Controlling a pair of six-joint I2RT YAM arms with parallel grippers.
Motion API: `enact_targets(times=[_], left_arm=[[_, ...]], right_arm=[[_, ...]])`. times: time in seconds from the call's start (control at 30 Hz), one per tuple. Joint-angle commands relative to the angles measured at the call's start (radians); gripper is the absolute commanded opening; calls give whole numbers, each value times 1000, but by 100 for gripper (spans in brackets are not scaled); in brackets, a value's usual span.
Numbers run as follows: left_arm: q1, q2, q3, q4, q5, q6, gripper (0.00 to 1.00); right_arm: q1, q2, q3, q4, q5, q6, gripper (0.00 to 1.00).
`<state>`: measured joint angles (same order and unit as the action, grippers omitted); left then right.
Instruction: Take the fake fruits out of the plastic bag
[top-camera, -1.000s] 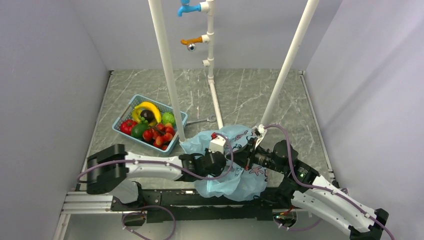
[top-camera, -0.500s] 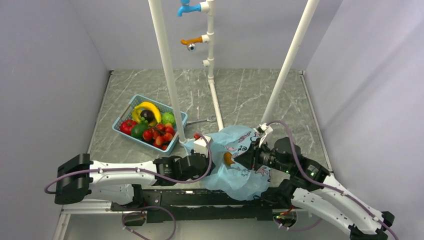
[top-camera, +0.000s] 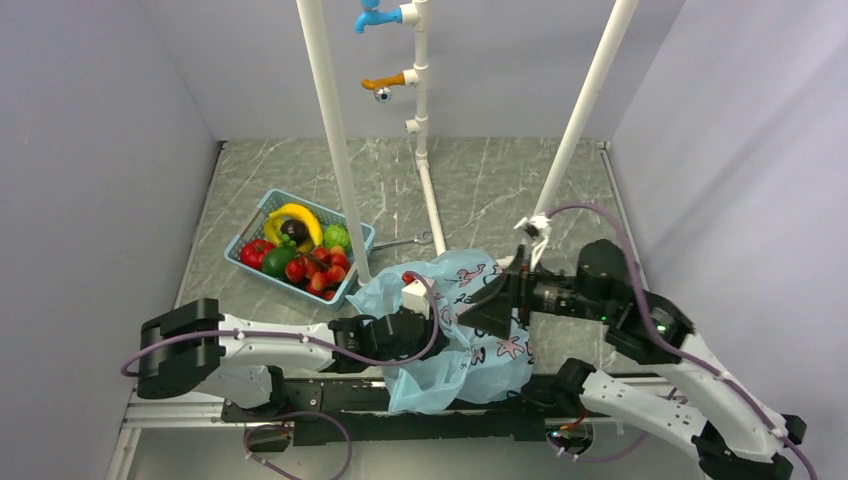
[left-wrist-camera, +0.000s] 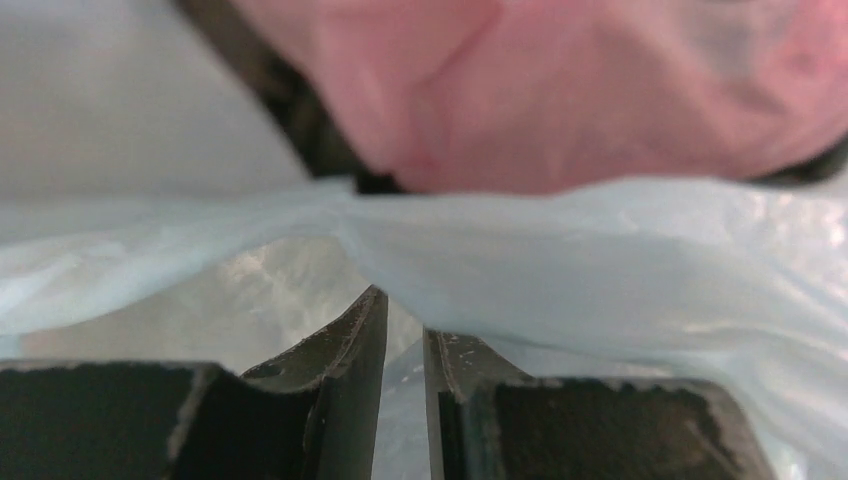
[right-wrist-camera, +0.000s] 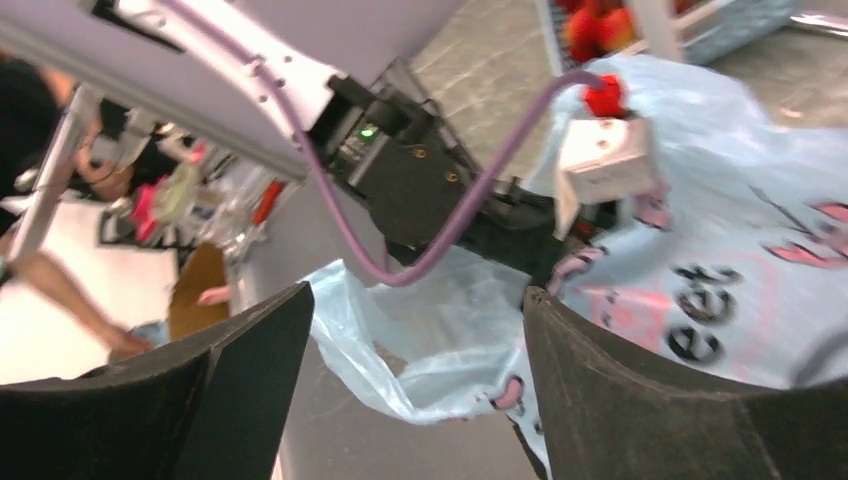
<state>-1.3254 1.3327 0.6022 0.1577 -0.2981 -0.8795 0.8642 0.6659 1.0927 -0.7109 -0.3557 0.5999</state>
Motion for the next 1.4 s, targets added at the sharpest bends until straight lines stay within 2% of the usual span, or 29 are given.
enact_targets(times=[0.0, 0.07, 0.17, 0.27, 0.37, 0.43, 0.57, 0.67, 0.83, 0.9, 1.0, 1.07, 1.17, 1.27, 1.37], left_arm=[[-3, 12, 4, 88, 13, -59, 26], [9, 21, -9, 124, 22, -69, 27], [66, 50, -31, 200, 97, -85, 27], [124, 75, -32, 230, 161, -84, 26], [180, 52, -44, 192, 154, -75, 26], [204, 14, -52, 136, 112, -67, 27], [213, -81, -28, -9, 17, -14, 32], [213, -133, 6, -86, 12, 23, 35], [200, -228, -90, 35, 125, 17, 50], [191, -258, -142, 67, 117, -8, 58], [195, -276, -163, 36, 97, -28, 60], [195, -283, -160, 43, 101, -11, 59], [195, -270, -141, 47, 106, -9, 56], [190, -239, -129, 82, 138, -19, 53], [178, -212, -132, 109, 135, -37, 51]], right_arm=[[6, 45, -209, 367, -316, 22, 78], [28, 12, -290, 419, -370, -1, 77], [59, 17, -330, 297, -318, -78, 72], [64, 73, -326, 63, -80, -35, 63], [64, 160, -342, -206, 216, 147, 62], [64, 209, -368, -319, 335, 281, 61], [59, 183, -495, -234, 422, 471, 60], [19, 162, -520, -186, 513, 507, 59], [-66, 189, -467, -237, 648, 511, 59], [-97, 153, -484, -141, 613, 428, 63], [-106, 82, -424, 19, 393, 136, 68], [-105, 20, -357, 57, 338, 34, 79], [-105, -40, -281, 174, 160, -108, 96], [-103, 24, -244, 295, -102, -142, 96], [-99, 108, -253, 401, -235, -99, 92]])
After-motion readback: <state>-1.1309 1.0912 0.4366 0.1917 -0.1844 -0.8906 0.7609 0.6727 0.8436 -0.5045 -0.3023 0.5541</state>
